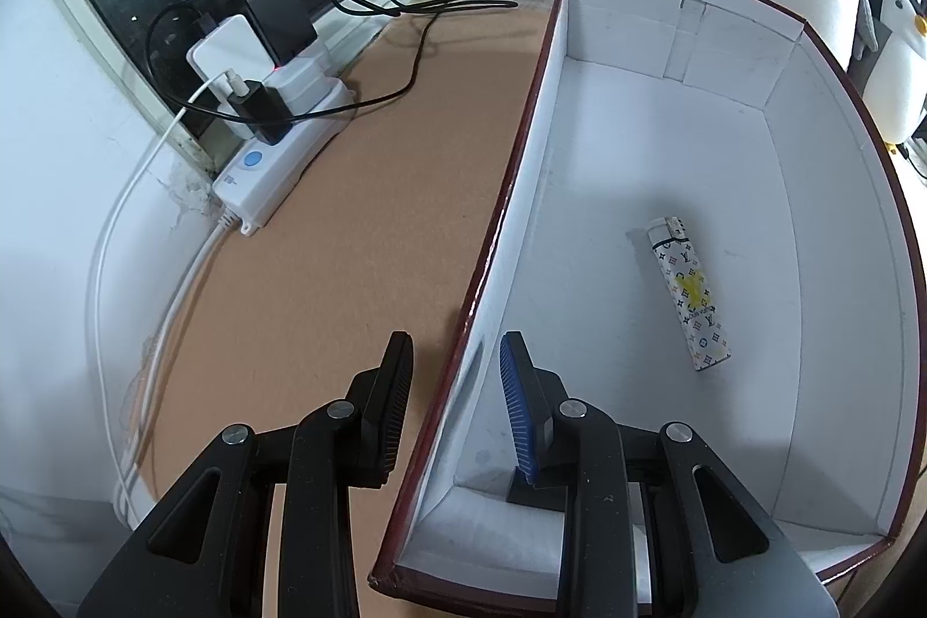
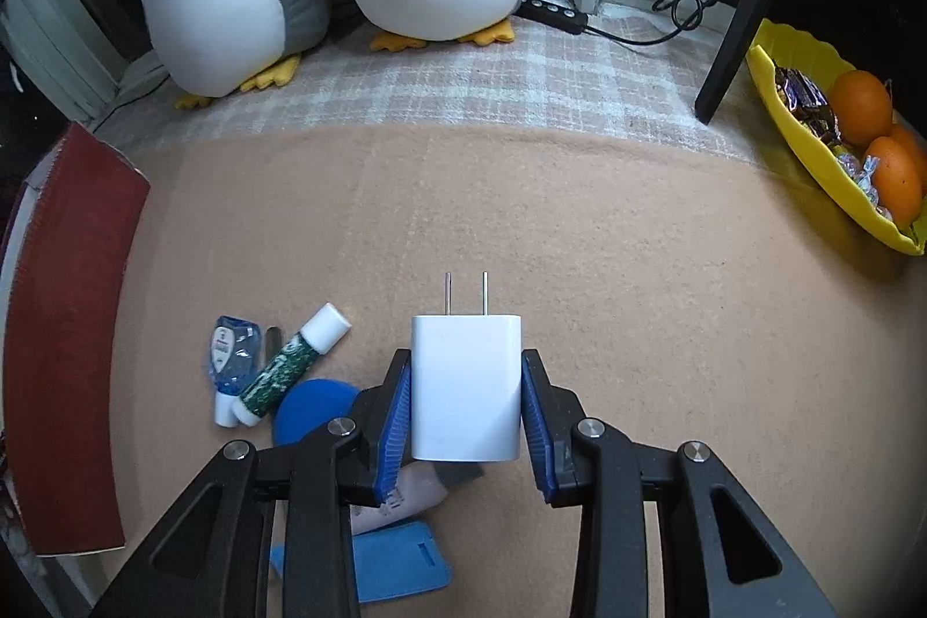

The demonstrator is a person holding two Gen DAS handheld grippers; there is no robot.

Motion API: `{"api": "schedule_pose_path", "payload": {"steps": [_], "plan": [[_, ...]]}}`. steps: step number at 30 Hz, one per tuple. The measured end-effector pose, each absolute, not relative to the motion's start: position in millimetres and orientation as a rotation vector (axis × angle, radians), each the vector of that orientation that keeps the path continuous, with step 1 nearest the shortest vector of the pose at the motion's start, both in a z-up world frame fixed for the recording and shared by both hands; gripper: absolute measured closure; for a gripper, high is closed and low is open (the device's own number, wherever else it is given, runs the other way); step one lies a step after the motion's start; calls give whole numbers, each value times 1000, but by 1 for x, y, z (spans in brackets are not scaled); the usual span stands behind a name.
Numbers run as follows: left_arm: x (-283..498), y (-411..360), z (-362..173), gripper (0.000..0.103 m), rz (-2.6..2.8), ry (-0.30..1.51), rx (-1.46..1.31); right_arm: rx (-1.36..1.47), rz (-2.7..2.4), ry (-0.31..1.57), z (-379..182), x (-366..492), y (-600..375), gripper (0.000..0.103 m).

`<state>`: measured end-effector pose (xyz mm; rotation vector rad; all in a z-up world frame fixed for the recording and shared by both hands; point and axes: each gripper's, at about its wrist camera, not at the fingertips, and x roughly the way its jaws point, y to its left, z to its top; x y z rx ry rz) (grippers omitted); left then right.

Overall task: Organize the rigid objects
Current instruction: 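Carry the white charger with the right tool into the box and release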

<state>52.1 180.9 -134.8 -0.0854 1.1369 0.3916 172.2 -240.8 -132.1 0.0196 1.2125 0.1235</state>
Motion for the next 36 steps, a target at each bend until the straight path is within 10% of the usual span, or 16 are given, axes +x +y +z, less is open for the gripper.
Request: {"api": "schedule_pose_path", "payload": {"steps": [17, 36], "plan": [[43, 188, -123, 74, 393, 1092, -120, -103, 528, 1024, -37, 90, -87, 71], [43, 190, -126, 91, 344, 1061, -154, -338, 727, 1043, -62, 44, 52, 71]]}}
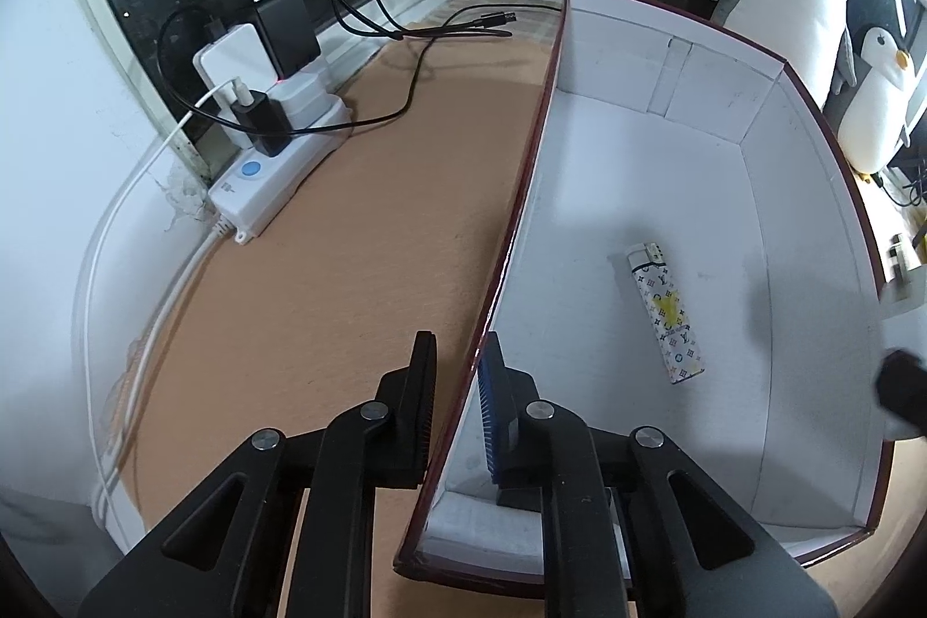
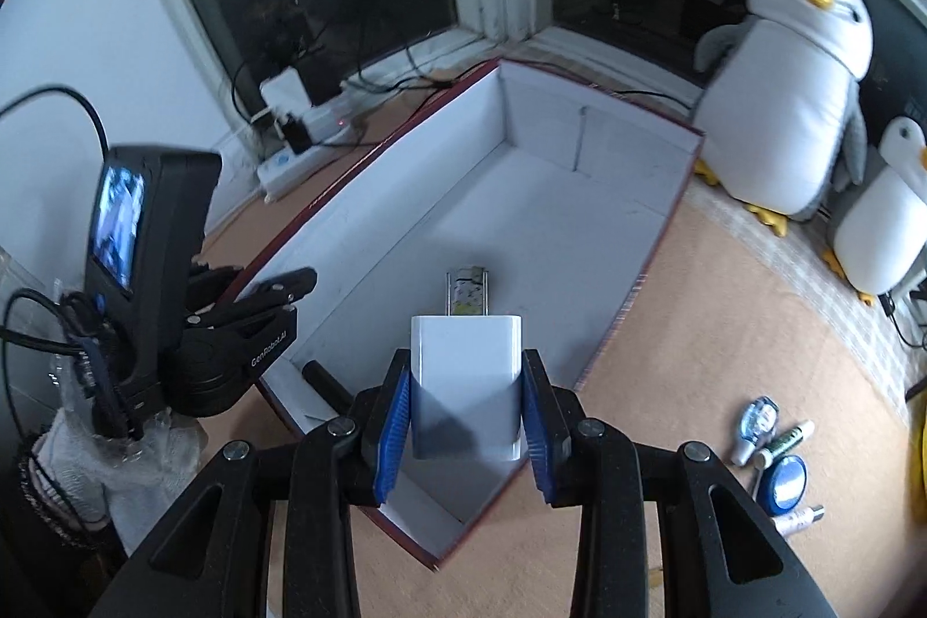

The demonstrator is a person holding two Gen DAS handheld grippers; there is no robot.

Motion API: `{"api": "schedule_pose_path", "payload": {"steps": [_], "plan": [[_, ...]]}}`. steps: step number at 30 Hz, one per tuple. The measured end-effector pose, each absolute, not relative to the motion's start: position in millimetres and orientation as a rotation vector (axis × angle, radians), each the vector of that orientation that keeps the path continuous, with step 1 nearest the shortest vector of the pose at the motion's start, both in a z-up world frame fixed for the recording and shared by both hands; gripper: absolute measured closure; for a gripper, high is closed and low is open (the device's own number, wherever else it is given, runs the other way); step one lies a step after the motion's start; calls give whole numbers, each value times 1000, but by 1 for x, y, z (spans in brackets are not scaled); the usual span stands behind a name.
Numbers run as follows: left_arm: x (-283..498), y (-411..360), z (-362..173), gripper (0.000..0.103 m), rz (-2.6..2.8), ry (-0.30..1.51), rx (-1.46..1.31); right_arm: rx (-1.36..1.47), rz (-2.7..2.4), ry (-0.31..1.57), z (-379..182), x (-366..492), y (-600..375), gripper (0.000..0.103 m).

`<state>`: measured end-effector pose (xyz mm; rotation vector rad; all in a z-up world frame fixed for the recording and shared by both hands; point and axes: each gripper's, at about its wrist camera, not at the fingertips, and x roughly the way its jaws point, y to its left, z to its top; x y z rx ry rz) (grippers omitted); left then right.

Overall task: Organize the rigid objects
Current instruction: 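Carry the white charger with the right tool into the box and release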

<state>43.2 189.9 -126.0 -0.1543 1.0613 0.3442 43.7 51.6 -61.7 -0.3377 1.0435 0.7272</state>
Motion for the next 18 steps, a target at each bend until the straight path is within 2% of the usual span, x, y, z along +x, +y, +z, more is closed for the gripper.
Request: {"api": "schedule_pose_path", "payload": {"steps": [18], "plan": [[42, 193, -125, 92, 317, 1048, -174, -430, 695, 1101, -100, 48, 83, 71]]}}
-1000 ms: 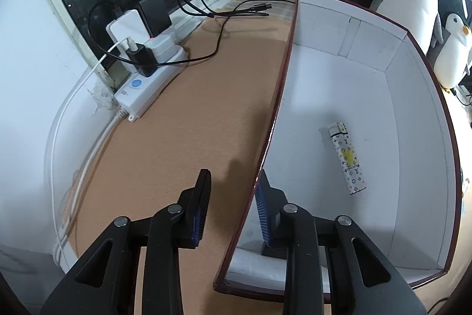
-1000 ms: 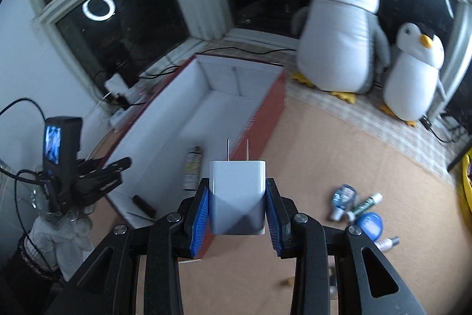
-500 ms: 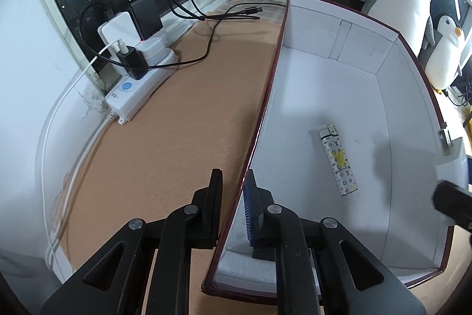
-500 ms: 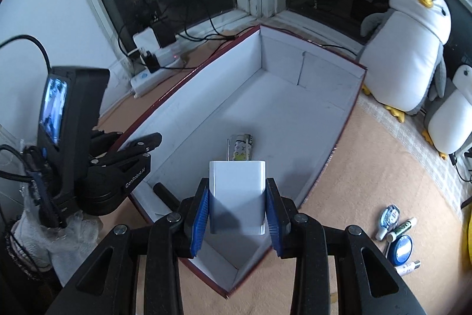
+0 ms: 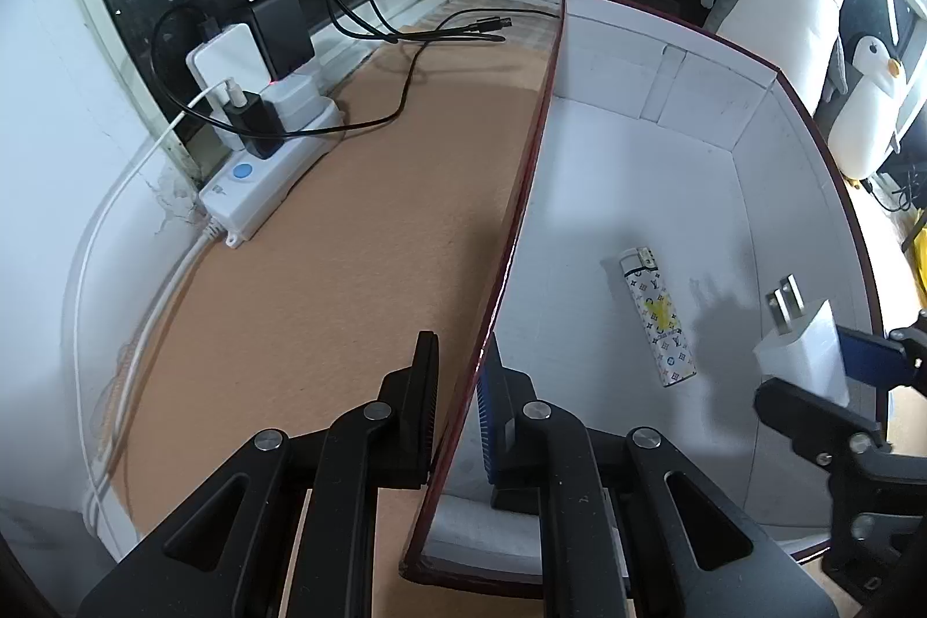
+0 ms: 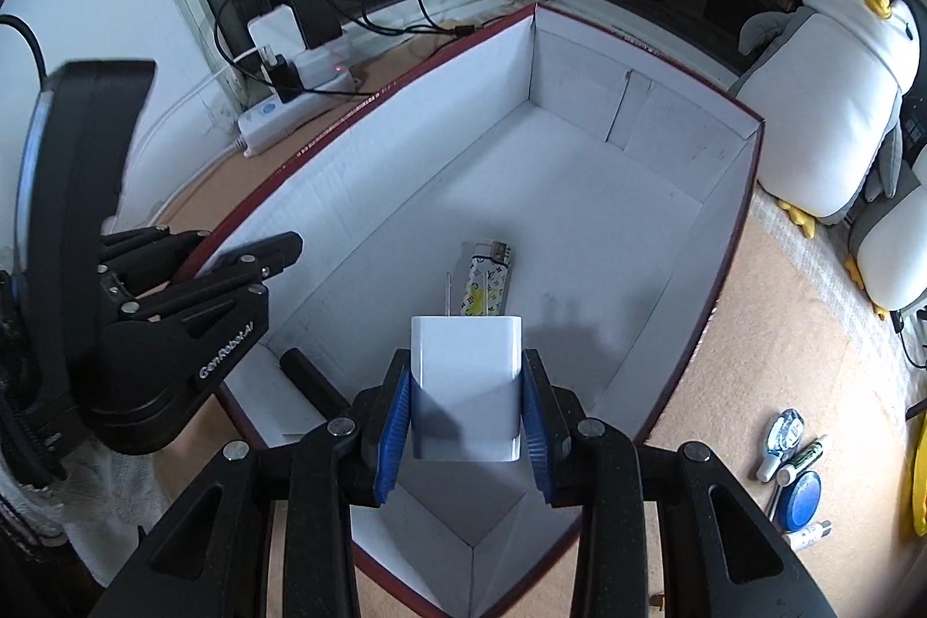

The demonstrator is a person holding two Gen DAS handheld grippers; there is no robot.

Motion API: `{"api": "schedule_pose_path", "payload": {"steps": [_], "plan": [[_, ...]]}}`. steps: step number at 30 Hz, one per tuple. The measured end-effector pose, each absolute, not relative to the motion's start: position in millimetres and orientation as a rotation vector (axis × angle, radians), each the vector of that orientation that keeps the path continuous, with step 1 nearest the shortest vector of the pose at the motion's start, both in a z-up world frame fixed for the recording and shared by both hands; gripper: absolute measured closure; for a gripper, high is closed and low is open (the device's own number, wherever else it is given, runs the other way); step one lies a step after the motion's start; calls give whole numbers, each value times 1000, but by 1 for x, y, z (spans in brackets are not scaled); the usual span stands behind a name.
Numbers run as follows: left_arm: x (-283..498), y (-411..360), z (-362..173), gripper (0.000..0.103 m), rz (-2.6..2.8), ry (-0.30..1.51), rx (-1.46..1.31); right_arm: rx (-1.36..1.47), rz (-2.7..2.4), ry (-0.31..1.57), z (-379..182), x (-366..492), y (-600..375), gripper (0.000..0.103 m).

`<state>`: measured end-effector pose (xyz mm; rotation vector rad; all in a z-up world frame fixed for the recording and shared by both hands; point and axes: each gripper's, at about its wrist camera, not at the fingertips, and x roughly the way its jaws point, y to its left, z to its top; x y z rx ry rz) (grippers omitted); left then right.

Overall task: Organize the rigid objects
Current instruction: 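Carry the white charger with the right tool into the box and release, then move the right tool back toward the blue phone stand and spoon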

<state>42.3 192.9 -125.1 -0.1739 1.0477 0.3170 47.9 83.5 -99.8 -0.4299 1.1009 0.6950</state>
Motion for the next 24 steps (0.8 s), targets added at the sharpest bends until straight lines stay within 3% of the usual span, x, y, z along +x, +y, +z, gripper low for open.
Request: {"api": "schedule_pose_path", "payload": {"steps": [10, 14, 24], "plan": [[43, 193, -125, 92, 317, 1047, -170, -421, 690, 1095, -103, 50, 83, 70], [45, 191, -125, 92, 319, 1049, -163, -397, 694, 1083, -98, 51, 82, 59], [47, 189, -124, 92, 323, 1057, -143, -305, 700, 1056, -74, 49, 62, 59]]}}
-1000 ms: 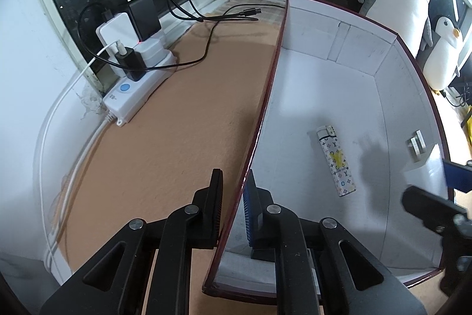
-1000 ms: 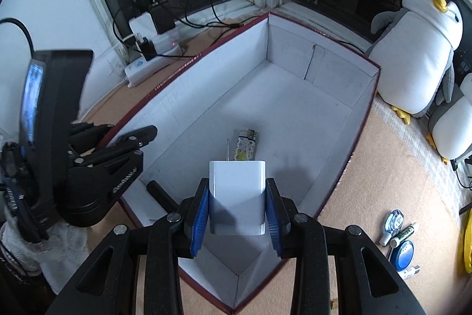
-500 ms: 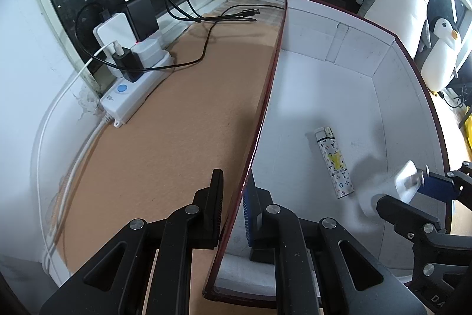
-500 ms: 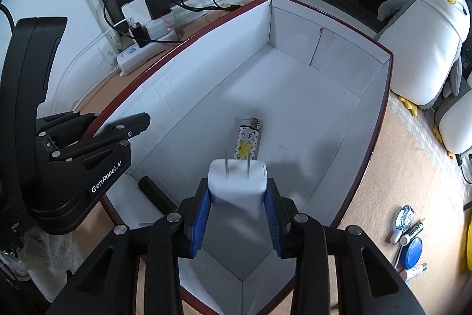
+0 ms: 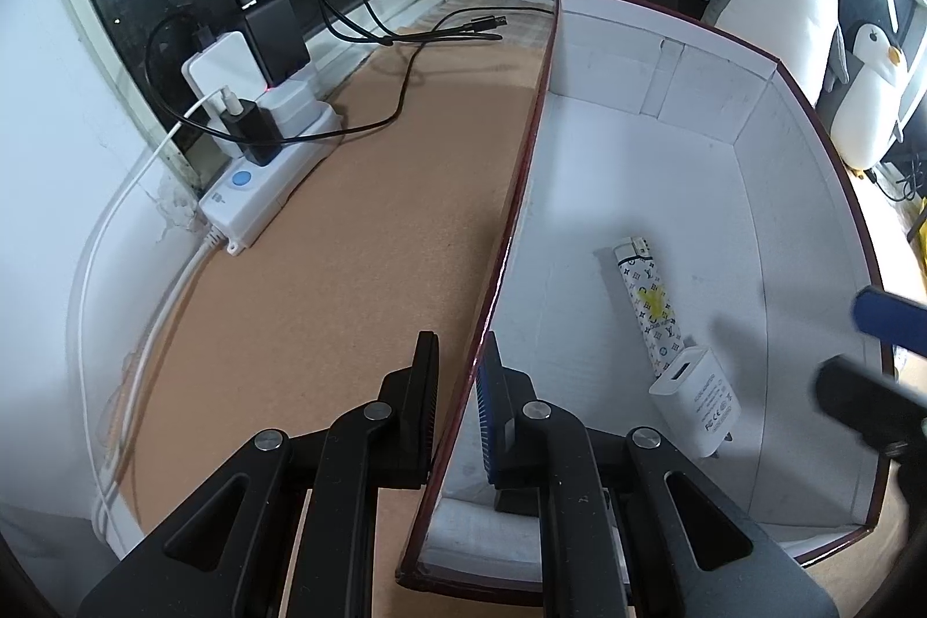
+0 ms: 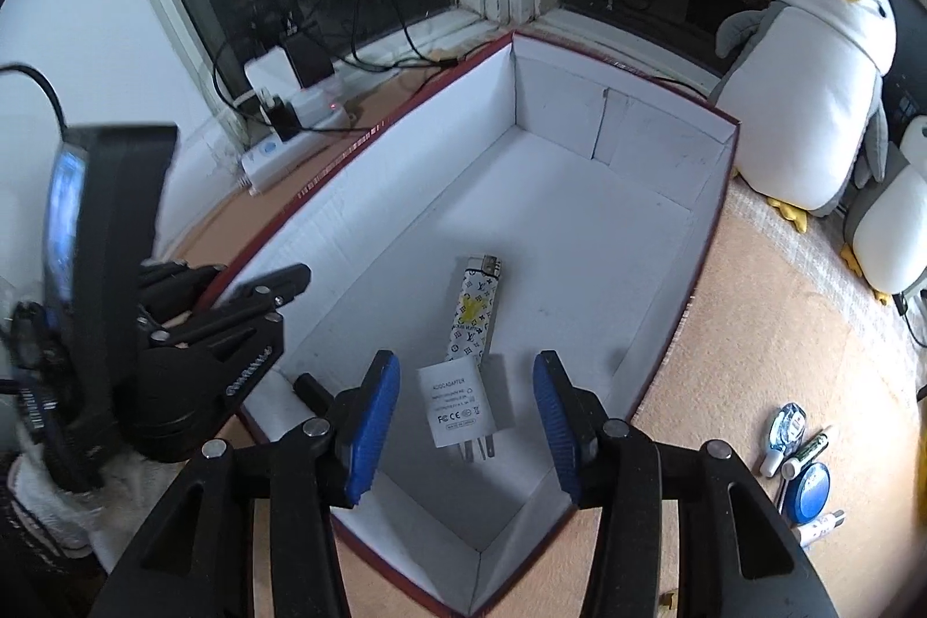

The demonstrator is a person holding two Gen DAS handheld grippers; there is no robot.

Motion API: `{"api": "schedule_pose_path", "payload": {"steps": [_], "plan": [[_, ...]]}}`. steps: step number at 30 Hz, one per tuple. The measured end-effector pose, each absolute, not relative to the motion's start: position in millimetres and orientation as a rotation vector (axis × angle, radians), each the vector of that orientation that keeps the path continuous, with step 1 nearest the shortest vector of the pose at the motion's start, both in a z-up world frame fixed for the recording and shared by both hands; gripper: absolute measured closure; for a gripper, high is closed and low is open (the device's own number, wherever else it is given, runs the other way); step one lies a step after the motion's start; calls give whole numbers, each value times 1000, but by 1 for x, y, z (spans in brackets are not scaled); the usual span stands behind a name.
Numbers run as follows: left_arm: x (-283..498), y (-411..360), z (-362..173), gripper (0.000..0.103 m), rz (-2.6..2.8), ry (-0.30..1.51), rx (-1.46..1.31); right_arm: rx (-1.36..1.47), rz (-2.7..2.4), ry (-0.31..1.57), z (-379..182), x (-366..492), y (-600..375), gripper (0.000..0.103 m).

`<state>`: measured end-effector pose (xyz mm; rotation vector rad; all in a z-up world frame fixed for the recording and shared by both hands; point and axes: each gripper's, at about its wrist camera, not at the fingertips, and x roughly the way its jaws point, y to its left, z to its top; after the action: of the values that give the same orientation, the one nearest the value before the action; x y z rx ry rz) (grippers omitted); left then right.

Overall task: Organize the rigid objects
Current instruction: 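Move the right tool back toward the blue phone stand and spoon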

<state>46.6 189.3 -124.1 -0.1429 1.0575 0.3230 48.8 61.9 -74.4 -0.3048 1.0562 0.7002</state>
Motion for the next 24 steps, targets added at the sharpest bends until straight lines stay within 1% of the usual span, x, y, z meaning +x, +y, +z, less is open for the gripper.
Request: {"api": "schedule_pose_path", "payload": {"steps": [7, 12, 15, 17, 19, 24], "plan": [[48, 189, -125, 92, 322, 1072, -130, -185, 655, 1030, -50, 54, 13, 58], [49, 189, -126, 92, 323, 1086, -122, -104, 535, 1036, -48, 57, -56, 54], [50, 187, -126, 92, 321, 1093, -113, -57, 455, 1072, -58, 57, -102, 53], [51, 185, -126, 85, 317, 1097, -105, -30, 401, 1111, -70, 57, -133, 53], [51, 183, -127, 83, 314, 1103, -101, -16, 340, 1144, -83, 55, -158, 53], [52, 182, -127, 83, 322, 1109, -96, 18, 235, 1207, -110, 53, -202, 53]]}}
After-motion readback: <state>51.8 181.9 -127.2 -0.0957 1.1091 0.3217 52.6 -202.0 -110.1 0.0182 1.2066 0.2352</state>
